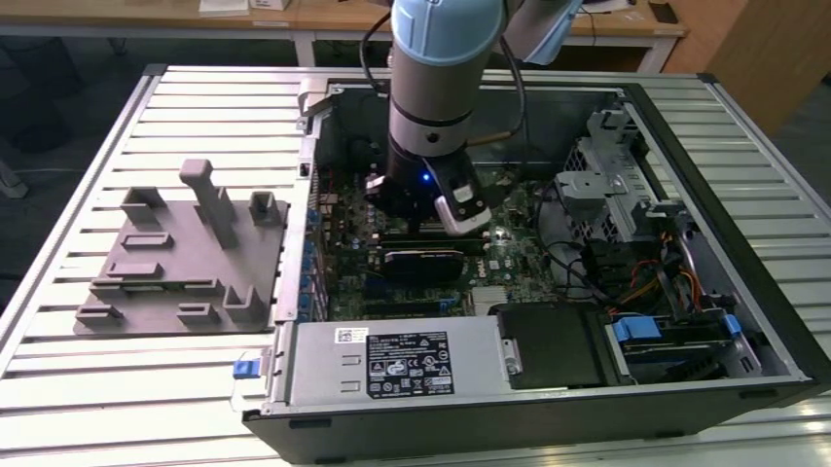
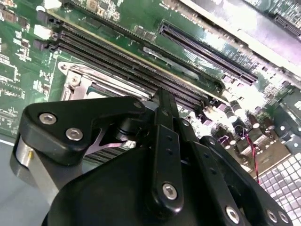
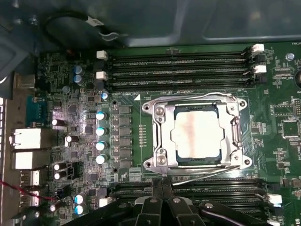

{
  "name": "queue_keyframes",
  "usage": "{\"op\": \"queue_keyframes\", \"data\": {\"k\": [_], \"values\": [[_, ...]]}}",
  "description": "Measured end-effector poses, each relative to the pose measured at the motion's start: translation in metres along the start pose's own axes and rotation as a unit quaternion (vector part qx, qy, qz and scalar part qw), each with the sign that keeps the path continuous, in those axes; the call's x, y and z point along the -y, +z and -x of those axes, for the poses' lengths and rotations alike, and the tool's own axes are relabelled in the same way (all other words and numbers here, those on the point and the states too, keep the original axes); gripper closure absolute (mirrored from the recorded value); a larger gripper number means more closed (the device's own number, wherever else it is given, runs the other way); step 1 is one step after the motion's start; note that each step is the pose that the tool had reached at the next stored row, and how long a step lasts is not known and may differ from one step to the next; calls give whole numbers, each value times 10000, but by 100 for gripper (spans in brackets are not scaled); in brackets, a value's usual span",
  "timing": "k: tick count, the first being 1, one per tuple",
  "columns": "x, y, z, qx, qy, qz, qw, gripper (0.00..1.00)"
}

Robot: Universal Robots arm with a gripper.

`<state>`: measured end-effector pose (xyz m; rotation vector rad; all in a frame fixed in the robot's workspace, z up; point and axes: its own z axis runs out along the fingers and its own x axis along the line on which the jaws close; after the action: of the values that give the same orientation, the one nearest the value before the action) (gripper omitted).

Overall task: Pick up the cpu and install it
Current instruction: 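Install the second cpu locking lever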

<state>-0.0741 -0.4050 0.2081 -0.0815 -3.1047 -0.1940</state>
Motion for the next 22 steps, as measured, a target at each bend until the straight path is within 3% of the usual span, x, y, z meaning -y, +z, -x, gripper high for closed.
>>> {"op": "queue_keyframes", "data": {"k": [5, 10, 14, 17, 22], "values": [[21, 19, -21, -18, -38, 279, 9996, 89], [69, 53, -46, -31, -70, 431, 9990, 89], [85, 75, -74, -43, -99, 617, 9980, 89], [98, 102, -88, -47, -114, 674, 9977, 89], [105, 117, -100, -48, -122, 703, 9974, 89]]}}
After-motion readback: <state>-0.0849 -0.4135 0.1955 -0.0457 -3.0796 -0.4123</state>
